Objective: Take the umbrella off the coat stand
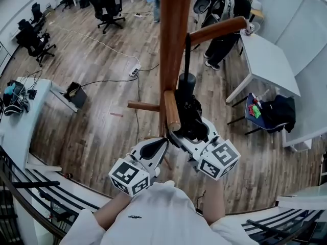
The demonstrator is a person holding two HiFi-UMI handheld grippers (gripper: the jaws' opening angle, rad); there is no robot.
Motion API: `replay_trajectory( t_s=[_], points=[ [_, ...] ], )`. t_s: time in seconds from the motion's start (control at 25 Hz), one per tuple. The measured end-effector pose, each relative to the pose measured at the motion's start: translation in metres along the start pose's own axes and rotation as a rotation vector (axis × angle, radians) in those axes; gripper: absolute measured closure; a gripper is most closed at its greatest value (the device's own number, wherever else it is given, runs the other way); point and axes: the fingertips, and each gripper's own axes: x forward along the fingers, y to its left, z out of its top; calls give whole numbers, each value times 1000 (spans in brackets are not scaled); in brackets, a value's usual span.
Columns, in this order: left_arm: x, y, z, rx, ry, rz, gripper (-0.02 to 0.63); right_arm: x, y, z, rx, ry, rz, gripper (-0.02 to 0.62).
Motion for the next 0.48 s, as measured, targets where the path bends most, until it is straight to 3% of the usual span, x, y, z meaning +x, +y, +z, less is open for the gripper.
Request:
replay_trajectory(
  t_s=[0.16, 0.48],
  points=[
    [-11, 1, 1, 3, -18, 13, 584, 5, 0, -1, -14, -4, 20, 296],
    [-35, 12, 1, -14, -53, 44, 584, 11, 4, -4, -21, -29, -62, 315]
  ],
)
